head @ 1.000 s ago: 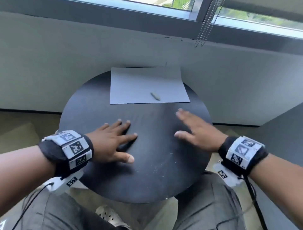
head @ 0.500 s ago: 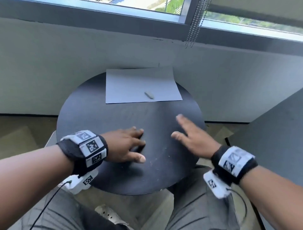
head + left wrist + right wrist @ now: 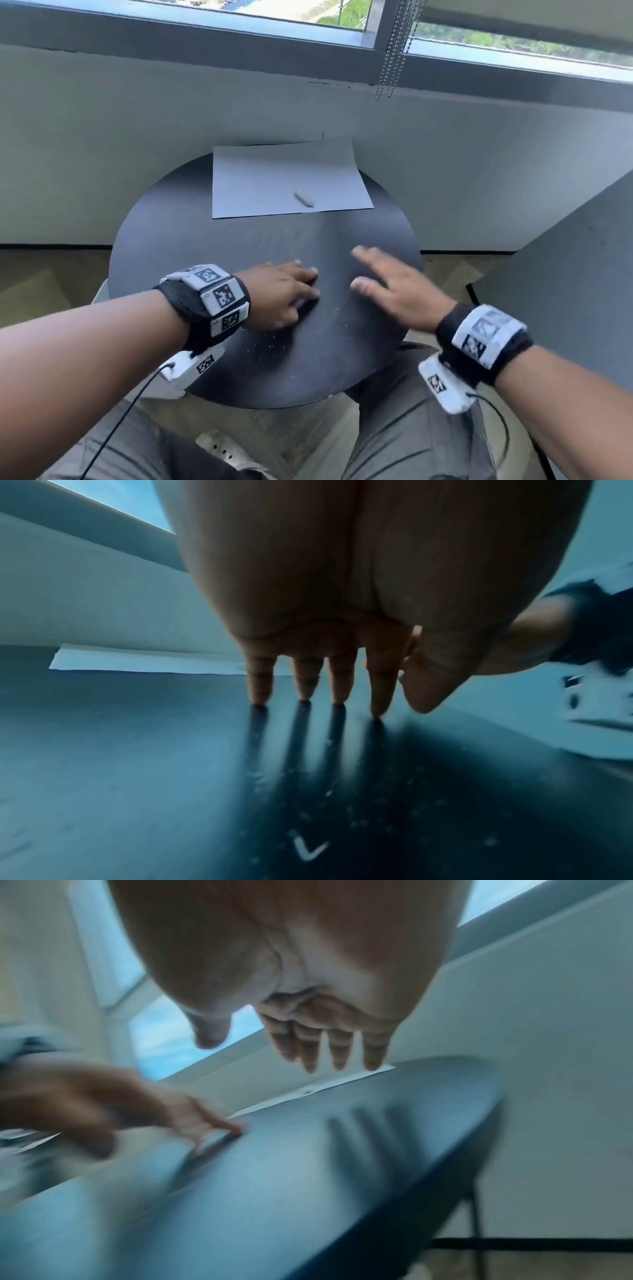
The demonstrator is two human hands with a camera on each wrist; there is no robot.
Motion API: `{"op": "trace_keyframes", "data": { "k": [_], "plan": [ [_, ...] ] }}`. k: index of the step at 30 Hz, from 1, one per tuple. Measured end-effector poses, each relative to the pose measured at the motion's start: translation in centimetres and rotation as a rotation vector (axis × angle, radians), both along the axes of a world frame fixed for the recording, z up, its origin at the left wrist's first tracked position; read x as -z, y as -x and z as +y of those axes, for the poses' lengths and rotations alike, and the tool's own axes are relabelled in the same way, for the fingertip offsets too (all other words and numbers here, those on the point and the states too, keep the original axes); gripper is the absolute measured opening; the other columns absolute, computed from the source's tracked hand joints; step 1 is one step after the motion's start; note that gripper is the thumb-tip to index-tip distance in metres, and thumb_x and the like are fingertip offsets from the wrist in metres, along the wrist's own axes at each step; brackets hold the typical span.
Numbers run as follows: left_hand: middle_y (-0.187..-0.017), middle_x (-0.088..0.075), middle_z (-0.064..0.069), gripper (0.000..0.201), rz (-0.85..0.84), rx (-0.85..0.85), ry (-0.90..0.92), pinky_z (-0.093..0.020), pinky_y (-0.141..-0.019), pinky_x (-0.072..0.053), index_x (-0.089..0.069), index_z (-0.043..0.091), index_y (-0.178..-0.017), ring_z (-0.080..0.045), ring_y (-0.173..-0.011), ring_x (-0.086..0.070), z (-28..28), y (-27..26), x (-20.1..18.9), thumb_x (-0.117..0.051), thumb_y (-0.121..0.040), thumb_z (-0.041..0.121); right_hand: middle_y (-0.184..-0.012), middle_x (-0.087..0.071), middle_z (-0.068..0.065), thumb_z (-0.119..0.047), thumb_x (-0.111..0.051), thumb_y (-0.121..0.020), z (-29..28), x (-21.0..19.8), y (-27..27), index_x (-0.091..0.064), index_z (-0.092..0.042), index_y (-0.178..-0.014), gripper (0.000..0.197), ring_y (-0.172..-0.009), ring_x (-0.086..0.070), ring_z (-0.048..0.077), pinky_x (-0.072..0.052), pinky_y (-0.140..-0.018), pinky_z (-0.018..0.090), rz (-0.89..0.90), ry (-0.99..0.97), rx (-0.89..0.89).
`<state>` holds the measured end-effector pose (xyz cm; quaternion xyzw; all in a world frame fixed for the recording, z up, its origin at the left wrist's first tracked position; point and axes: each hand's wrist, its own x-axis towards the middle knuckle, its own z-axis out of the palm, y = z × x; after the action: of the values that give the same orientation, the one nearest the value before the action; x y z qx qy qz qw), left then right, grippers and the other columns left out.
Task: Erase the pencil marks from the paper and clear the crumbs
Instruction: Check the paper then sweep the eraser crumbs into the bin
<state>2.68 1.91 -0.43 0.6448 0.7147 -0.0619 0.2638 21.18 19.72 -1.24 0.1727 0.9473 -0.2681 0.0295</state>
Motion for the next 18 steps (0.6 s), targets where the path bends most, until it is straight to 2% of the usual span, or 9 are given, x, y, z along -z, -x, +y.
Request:
{"op": "trace_keyframes", "data": {
  "k": [2,4,7,9,11,12,13,15,18],
  "plan": [
    [-0.125,-0.068,0.008,0.033,-0.055,-0.036,-0.103,-0.030,-0.101,-0.046,-0.070,0.034,-0.122,-0.015,-0.119,-0.057,-0.3,-0.3,-1.0,-0.049,-0.095,0.033,-0.163,-0.010,0.003,-0.063,-0.037,-0.093,3.5,0.9,0.1,-0.017,-0.015,-0.154,0.080,-0.150,-0.005,0.018,-0.007,-0.121,0.035,-0.246,-0.100,0.208],
    [-0.107,-0.074,0.009,0.028,0.000,-0.093,-0.181,-0.030,-0.087,-0.052,-0.072,0.035,-0.114,-0.017,-0.102,-0.065,-0.2,-0.3,-1.6,-0.050,-0.097,0.037,-0.163,0.002,0.007,-0.071,-0.029,-0.090,3.4,2.3,0.1,-0.009,-0.012,-0.154,0.089,-0.149,0.003,0.025,-0.009,-0.120,0.047,-0.413,-0.228,0.232],
    [-0.133,-0.064,0.008,0.037,0.039,-0.166,-0.236,-0.034,-0.100,-0.048,-0.059,0.038,-0.134,-0.019,-0.122,-0.058,0.5,0.2,-1.2,-0.046,-0.100,0.036,-0.162,0.013,0.007,-0.080,-0.020,-0.084,-3.2,3.2,-0.1,-0.002,-0.016,-0.155,0.098,-0.148,0.013,0.027,-0.003,-0.119,0.053,-0.393,-0.305,0.101],
    [-0.159,-0.037,0.004,0.053,0.048,-0.143,-0.175,-0.038,-0.115,-0.035,-0.036,0.034,-0.153,-0.019,-0.145,-0.038,0.8,0.1,-0.2,-0.045,-0.101,0.035,-0.162,0.014,0.004,-0.082,-0.013,-0.081,-8.4,2.5,-1.3,-0.002,-0.019,-0.155,0.098,-0.148,0.018,0.023,0.003,-0.119,0.050,-0.302,-0.236,-0.122],
    [-0.169,-0.011,0.000,0.064,0.076,-0.076,-0.057,-0.043,-0.122,-0.022,-0.023,0.029,-0.159,-0.019,-0.155,-0.014,0.7,-0.3,0.6,-0.046,-0.102,0.044,-0.163,-0.005,0.001,-0.074,-0.023,-0.087,-10.3,1.3,-2.1,-0.013,-0.021,-0.155,0.087,-0.149,0.004,0.014,0.000,-0.121,0.038,-0.185,-0.047,-0.353],
    [-0.170,-0.007,0.000,0.063,0.072,-0.050,-0.009,-0.044,-0.123,-0.020,-0.026,0.028,-0.158,-0.020,-0.156,-0.009,0.4,-0.5,0.7,-0.044,-0.102,0.049,-0.161,-0.019,-0.001,-0.067,-0.031,-0.091,-9.6,1.0,-2.2,-0.022,-0.021,-0.153,0.078,-0.149,-0.008,0.010,-0.007,-0.121,0.031,-0.080,0.059,-0.403],
    [-0.170,-0.010,-0.001,0.058,0.043,-0.028,0.013,-0.042,-0.123,-0.021,-0.035,0.028,-0.155,-0.020,-0.156,-0.011,-0.2,-0.5,0.7,-0.041,-0.103,0.053,-0.157,-0.031,-0.004,-0.064,-0.035,-0.092,-8.4,1.0,-2.2,-0.031,-0.022,-0.150,0.072,-0.146,-0.019,0.006,-0.014,-0.120,0.027,0.032,0.120,-0.364],
    [-0.162,-0.032,0.004,0.053,-0.012,-0.017,-0.008,-0.034,-0.117,-0.031,-0.059,0.032,-0.136,-0.017,-0.148,-0.032,-1.7,-0.2,0.3,-0.036,-0.100,0.064,-0.151,-0.041,-0.005,-0.071,-0.033,-0.089,-4.5,1.6,-1.8,-0.040,-0.023,-0.146,0.075,-0.141,-0.029,0.004,-0.022,-0.118,0.026,0.169,0.101,-0.051],
    [-0.121,-0.066,0.013,0.083,0.033,-0.064,-0.067,-0.034,-0.095,-0.049,-0.071,0.032,-0.111,-0.013,-0.112,-0.061,-4.0,0.5,-0.6,-0.018,-0.083,0.088,-0.161,-0.020,0.002,-0.066,-0.031,-0.091,1.0,2.6,-0.6,-0.025,-0.016,-0.153,0.079,-0.148,-0.013,0.015,-0.010,-0.120,0.031,-0.075,-0.039,0.300]
  ]
}}
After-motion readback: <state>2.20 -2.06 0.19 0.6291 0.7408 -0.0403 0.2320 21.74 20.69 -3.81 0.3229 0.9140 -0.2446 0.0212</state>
